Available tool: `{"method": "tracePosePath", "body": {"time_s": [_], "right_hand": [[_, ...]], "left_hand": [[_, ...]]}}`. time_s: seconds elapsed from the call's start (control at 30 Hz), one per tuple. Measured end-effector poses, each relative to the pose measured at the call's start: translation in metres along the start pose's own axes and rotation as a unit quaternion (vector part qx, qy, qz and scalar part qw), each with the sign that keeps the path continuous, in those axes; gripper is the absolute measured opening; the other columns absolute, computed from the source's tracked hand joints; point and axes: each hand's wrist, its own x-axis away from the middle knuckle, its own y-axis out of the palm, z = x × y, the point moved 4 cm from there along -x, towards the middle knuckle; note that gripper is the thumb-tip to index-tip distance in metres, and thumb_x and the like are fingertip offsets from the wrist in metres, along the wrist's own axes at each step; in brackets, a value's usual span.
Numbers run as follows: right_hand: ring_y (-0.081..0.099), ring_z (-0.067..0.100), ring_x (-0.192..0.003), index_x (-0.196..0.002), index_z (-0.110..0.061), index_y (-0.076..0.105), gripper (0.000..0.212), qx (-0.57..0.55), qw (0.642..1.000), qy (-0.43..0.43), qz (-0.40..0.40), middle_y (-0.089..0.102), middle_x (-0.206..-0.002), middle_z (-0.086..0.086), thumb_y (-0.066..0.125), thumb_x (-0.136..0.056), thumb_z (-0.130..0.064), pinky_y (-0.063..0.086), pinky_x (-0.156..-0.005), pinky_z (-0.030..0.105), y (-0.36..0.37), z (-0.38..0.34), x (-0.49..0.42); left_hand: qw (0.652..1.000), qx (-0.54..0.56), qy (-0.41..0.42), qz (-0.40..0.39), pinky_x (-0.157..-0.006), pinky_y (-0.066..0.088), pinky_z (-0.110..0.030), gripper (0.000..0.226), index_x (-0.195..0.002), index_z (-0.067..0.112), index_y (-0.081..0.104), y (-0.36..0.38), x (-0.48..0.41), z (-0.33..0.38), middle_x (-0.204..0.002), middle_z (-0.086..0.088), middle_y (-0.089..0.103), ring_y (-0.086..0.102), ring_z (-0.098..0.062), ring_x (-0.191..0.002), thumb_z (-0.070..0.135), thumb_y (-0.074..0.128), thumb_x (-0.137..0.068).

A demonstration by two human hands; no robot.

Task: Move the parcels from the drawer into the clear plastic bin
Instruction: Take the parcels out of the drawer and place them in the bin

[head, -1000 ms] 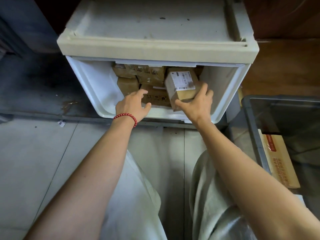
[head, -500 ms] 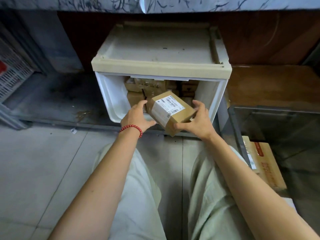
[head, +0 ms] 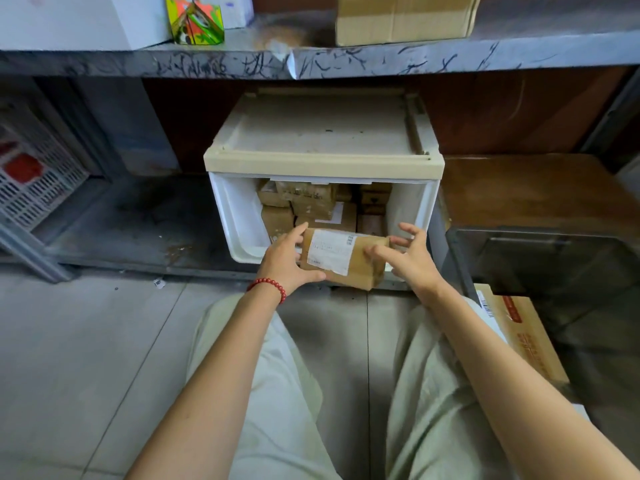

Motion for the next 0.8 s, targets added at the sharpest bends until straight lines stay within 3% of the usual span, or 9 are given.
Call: {"method": "tracePosePath", "body": {"time_s": [0.07, 0.13, 0.2, 0.27, 0.4, 0.5, 0.57, 0.67, 0.8], "right_hand": [[0.052, 0.018, -0.113, -0.135, -0.023, 0.030, 0.074, -0.015, 0.999, 0.035, 0.014, 0.050, -0.127, 0.002, 0.075, -0.079, -0.037, 0.043, -0.072, 0.024, -0.002, 0.002, -0.001], [0.055, 0.017, -0.111, -0.126, -0.022, 0.040, 0.059, -0.024, 0.998, 0.063, 0.018, 0.054, -0.125, 0.000, 0.070, -0.081, -0.047, 0.044, -0.063, 0.022, -0.002, 0.003, 0.000], [0.058, 0.018, -0.110, -0.112, -0.022, 0.048, 0.048, -0.029, 0.997, 0.076, 0.012, 0.058, -0.120, 0.000, 0.065, -0.082, -0.056, 0.050, -0.063, 0.028, 0.000, 0.004, 0.000], [0.059, 0.020, -0.109, -0.106, -0.022, 0.050, 0.047, -0.023, 0.997, 0.077, 0.008, 0.060, -0.117, -0.001, 0.058, -0.083, -0.063, 0.056, -0.075, 0.036, 0.002, 0.003, -0.002], [0.056, 0.020, -0.114, -0.115, -0.025, 0.054, 0.055, 0.017, 0.998, 0.057, -0.009, 0.059, -0.122, -0.001, 0.038, -0.088, -0.071, 0.053, -0.079, 0.034, 0.005, 0.003, -0.004], [0.053, 0.021, -0.119, -0.127, -0.030, 0.057, 0.065, 0.021, 0.998, 0.062, -0.025, 0.058, -0.129, -0.002, 0.031, -0.088, -0.074, 0.046, -0.100, 0.044, 0.004, 0.006, -0.009], [0.053, 0.020, -0.119, -0.129, -0.029, 0.057, 0.066, 0.000, 0.995, 0.078, -0.059, 0.057, -0.130, -0.001, 0.035, -0.087, -0.074, 0.045, -0.102, 0.044, 0.007, 0.008, -0.011], [0.057, 0.022, -0.114, -0.129, -0.010, 0.053, 0.075, -0.046, 0.989, 0.092, -0.105, 0.058, -0.128, 0.009, 0.054, -0.082, -0.068, 0.050, -0.096, 0.040, 0.010, 0.009, -0.011], [0.056, 0.014, -0.116, -0.121, -0.024, 0.050, 0.061, -0.063, 0.990, 0.068, -0.103, 0.055, -0.129, 0.001, 0.077, -0.072, -0.046, 0.047, -0.082, 0.028, 0.006, 0.010, -0.012]], "left_hand": [[1.000, 0.022, 0.017, -0.010, -0.072, 0.049, -0.008, 0.103, -0.145, 0.030, 0.035, 0.000, 0.002, 0.001, -0.129, 0.006, 0.051, 0.058, 0.003, -0.090, 0.015, 0.090, -0.059], [0.999, 0.034, 0.025, -0.013, -0.063, 0.045, -0.002, 0.101, -0.142, 0.033, 0.037, 0.000, 0.003, 0.001, -0.127, 0.010, 0.051, 0.058, 0.004, -0.088, 0.015, 0.091, -0.058], [0.998, 0.050, 0.026, -0.001, -0.067, 0.044, -0.005, 0.096, -0.139, 0.033, 0.040, -0.002, 0.003, 0.001, -0.128, 0.009, 0.054, 0.058, -0.002, -0.094, 0.018, 0.090, -0.059], [0.998, 0.064, 0.021, 0.014, -0.077, 0.044, -0.011, 0.090, -0.134, 0.032, 0.040, -0.005, 0.002, 0.000, -0.129, 0.007, 0.056, 0.057, -0.005, -0.098, 0.024, 0.090, -0.060], [0.998, 0.062, -0.002, 0.026, -0.088, 0.047, -0.026, 0.081, -0.128, 0.029, 0.041, -0.005, 0.000, -0.004, -0.127, 0.006, 0.058, 0.058, -0.009, -0.101, 0.039, 0.087, -0.062], [0.997, 0.053, -0.027, 0.045, -0.087, 0.051, -0.032, 0.063, -0.108, 0.031, 0.041, -0.003, -0.003, -0.007, -0.121, 0.007, 0.060, 0.062, -0.010, -0.096, 0.050, 0.082, -0.064], [0.997, 0.036, -0.039, 0.060, -0.085, 0.051, -0.035, 0.054, -0.095, 0.034, 0.038, -0.002, -0.005, -0.008, -0.116, 0.009, 0.060, 0.062, -0.013, -0.099, 0.058, 0.077, -0.066], [0.995, 0.013, -0.052, 0.079, -0.077, 0.046, -0.031, 0.046, -0.088, 0.035, 0.039, 0.001, -0.008, -0.011, -0.108, 0.012, 0.055, 0.058, -0.014, -0.099, 0.065, 0.069, -0.069], [0.989, 0.014, -0.084, 0.120, -0.060, 0.035, -0.021, 0.048, -0.096, 0.029, 0.046, 0.000, -0.012, -0.013, -0.098, 0.013, 0.056, 0.053, -0.012, -0.089, 0.069, 0.061, -0.073]]}}
